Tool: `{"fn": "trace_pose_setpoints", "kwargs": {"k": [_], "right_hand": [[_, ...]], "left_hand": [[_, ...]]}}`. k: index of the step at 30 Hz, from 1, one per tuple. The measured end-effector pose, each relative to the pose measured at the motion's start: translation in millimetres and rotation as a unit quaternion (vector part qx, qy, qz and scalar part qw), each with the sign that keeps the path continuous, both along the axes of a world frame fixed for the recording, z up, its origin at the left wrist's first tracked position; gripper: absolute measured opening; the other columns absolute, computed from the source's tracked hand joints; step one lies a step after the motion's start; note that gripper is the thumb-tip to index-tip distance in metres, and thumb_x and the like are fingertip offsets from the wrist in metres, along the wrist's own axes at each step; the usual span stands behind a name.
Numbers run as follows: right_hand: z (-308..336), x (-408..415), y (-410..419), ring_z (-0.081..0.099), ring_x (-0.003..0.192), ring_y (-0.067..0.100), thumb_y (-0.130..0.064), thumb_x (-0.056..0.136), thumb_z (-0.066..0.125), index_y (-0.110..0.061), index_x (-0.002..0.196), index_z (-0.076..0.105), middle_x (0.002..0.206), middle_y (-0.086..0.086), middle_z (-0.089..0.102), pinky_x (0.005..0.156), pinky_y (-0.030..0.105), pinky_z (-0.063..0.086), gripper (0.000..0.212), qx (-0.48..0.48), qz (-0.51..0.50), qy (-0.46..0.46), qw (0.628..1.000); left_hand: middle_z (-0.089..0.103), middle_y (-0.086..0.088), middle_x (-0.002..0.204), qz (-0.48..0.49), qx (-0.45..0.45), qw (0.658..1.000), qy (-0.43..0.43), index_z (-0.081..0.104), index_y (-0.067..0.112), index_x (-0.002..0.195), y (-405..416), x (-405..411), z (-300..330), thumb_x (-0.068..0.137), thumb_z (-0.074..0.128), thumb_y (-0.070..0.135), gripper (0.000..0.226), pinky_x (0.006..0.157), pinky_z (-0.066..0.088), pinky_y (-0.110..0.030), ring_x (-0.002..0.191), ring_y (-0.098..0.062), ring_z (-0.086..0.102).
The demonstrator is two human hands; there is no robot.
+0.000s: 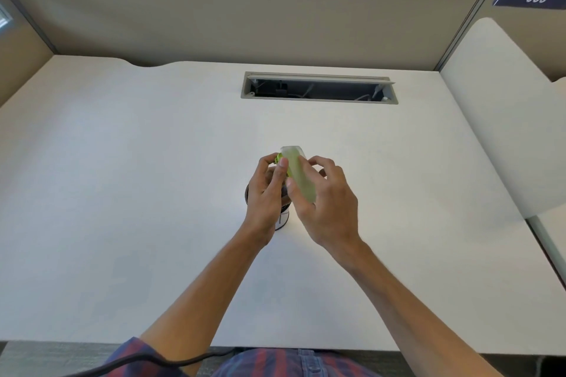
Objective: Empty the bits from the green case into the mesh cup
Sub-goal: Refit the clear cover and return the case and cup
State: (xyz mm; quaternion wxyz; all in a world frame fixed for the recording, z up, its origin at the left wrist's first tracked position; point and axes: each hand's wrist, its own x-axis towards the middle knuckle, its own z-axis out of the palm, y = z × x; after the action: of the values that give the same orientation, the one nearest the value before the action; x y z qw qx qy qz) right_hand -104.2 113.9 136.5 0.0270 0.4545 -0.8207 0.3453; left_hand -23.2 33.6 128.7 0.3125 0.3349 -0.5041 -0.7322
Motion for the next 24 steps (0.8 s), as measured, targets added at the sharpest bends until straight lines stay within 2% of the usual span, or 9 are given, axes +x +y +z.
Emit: {"fn": "trace_pose_setpoints", "kwargs": {"k": [2, 5, 10, 13, 17, 20, 22, 24], "right_hand": [[-3, 0, 2, 0.051, 0.108, 0.014, -0.052, 0.091, 0.044, -0.028, 0.133, 0.056, 0.130, -0.008, 0.052, 0.078, 0.036, 0.051, 0.050, 0.007, 0.010, -0.018, 1.000], [-4, 1, 5, 0.047, 0.123, 0.015, -0.051, 0.093, 0.045, -0.032, 0.138, 0.051, 0.138, -0.005, 0.050, 0.091, 0.040, 0.050, 0.049, 0.001, 0.020, -0.055, 0.998], [-5, 1, 7, 0.057, 0.112, 0.012, -0.054, 0.094, 0.047, -0.031, 0.137, 0.054, 0.131, -0.008, 0.057, 0.079, 0.039, 0.055, 0.049, -0.032, 0.037, -0.120, 0.992], [-6, 2, 8, 0.061, 0.102, 0.012, -0.056, 0.093, 0.048, -0.030, 0.133, 0.058, 0.128, -0.008, 0.058, 0.073, 0.038, 0.056, 0.048, -0.042, 0.039, -0.121, 0.991], [-9, 3, 11, 0.061, 0.093, 0.008, -0.056, 0.092, 0.051, -0.031, 0.131, 0.060, 0.125, -0.007, 0.059, 0.070, 0.033, 0.056, 0.047, -0.051, 0.029, -0.116, 0.992], [-10, 7, 15, 0.062, 0.090, 0.006, -0.053, 0.088, 0.057, -0.033, 0.129, 0.062, 0.125, -0.005, 0.062, 0.070, 0.028, 0.055, 0.046, -0.061, 0.022, -0.108, 0.992], [-9, 10, 17, 0.064, 0.089, 0.009, -0.050, 0.086, 0.061, -0.031, 0.128, 0.064, 0.124, -0.005, 0.065, 0.068, 0.026, 0.054, 0.046, -0.063, 0.014, -0.090, 0.994], [-8, 11, 18, 0.067, 0.085, 0.012, -0.048, 0.084, 0.063, -0.030, 0.125, 0.067, 0.118, -0.007, 0.068, 0.065, 0.028, 0.055, 0.045, -0.063, 0.005, -0.075, 0.995]], "left_hand": [[0.059, -0.019, 0.088, 0.000, 0.014, 1.000, 0.006, 0.057, 0.013, 0.119, -1, 1, 1, 0.100, 0.052, 0.038, 0.032, 0.062, 0.054, -0.029, 0.078, -0.030, 0.056], [0.061, -0.015, 0.085, -0.004, 0.024, 1.000, 0.013, 0.060, 0.015, 0.117, -3, 2, 1, 0.097, 0.056, 0.041, 0.032, 0.067, 0.055, -0.035, 0.081, -0.032, 0.056], [0.070, -0.009, 0.091, -0.021, 0.036, 0.999, 0.021, 0.065, 0.020, 0.111, -3, 4, 1, 0.084, 0.063, 0.054, 0.043, 0.078, 0.060, -0.045, 0.084, -0.028, 0.067], [0.073, -0.005, 0.089, -0.024, 0.033, 0.999, 0.019, 0.065, 0.019, 0.112, -2, 4, 1, 0.084, 0.061, 0.054, 0.045, 0.068, 0.059, -0.037, 0.079, -0.023, 0.072], [0.073, -0.003, 0.089, -0.042, 0.025, 0.999, -0.003, 0.063, 0.018, 0.117, -1, 5, 4, 0.091, 0.054, 0.053, 0.044, 0.067, 0.057, -0.031, 0.078, -0.021, 0.071], [0.072, -0.011, 0.107, -0.089, 0.031, 0.995, -0.022, 0.058, 0.020, 0.122, 1, 7, 7, 0.098, 0.046, 0.052, 0.042, 0.070, 0.057, -0.032, 0.094, -0.028, 0.072], [0.070, -0.014, 0.119, -0.117, 0.040, 0.992, -0.025, 0.054, 0.022, 0.125, 1, 8, 8, 0.099, 0.047, 0.048, 0.037, 0.069, 0.057, -0.031, 0.104, -0.032, 0.070], [0.068, -0.014, 0.123, -0.131, 0.050, 0.990, -0.024, 0.054, 0.023, 0.126, 0, 8, 8, 0.099, 0.051, 0.043, 0.033, 0.068, 0.056, -0.030, 0.106, -0.031, 0.070]]}}
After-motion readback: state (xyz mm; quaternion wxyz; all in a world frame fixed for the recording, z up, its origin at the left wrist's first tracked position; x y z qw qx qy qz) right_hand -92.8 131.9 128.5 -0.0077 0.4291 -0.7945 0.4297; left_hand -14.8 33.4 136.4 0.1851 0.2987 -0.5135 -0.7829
